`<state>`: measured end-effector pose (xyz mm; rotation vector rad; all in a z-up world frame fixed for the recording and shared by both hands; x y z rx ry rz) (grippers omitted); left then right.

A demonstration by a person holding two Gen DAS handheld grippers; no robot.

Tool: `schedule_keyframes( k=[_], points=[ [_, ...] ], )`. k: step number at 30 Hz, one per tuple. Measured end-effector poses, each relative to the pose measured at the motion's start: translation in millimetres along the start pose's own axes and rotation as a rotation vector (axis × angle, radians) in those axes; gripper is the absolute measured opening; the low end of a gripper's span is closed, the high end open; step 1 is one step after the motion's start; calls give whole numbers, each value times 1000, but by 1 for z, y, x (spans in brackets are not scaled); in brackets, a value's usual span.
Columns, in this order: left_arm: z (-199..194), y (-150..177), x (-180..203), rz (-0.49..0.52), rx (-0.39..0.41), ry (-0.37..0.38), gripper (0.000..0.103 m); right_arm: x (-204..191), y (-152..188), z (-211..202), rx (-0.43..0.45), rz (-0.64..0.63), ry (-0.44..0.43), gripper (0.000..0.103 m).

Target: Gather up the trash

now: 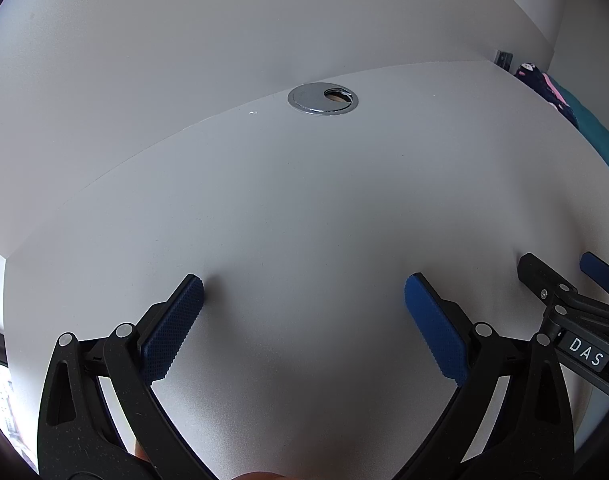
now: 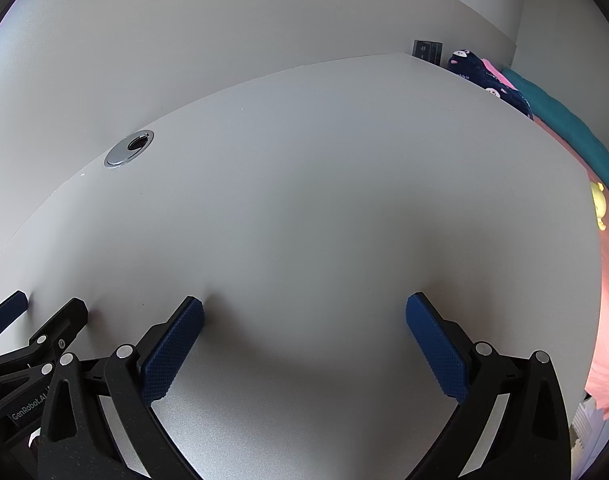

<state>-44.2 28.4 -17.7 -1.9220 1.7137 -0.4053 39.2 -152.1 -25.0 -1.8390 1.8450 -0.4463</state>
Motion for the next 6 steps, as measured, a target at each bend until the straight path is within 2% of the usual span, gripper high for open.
schedule_keyframes(
  k=[6],
  points=[
    [3, -1, 0, 1, 0, 0, 97, 0, 0, 0, 0, 0, 0, 101]
  ],
)
Point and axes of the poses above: each gripper's, at about its wrist camera, not at the fingertips, and z roughly the way its jaws point, x to its right, y to its underside, the point moved 4 cm from there along z, roughly the way its jaws point, and after that the axes turned 12 degrees about z, right-handed, at the moved point
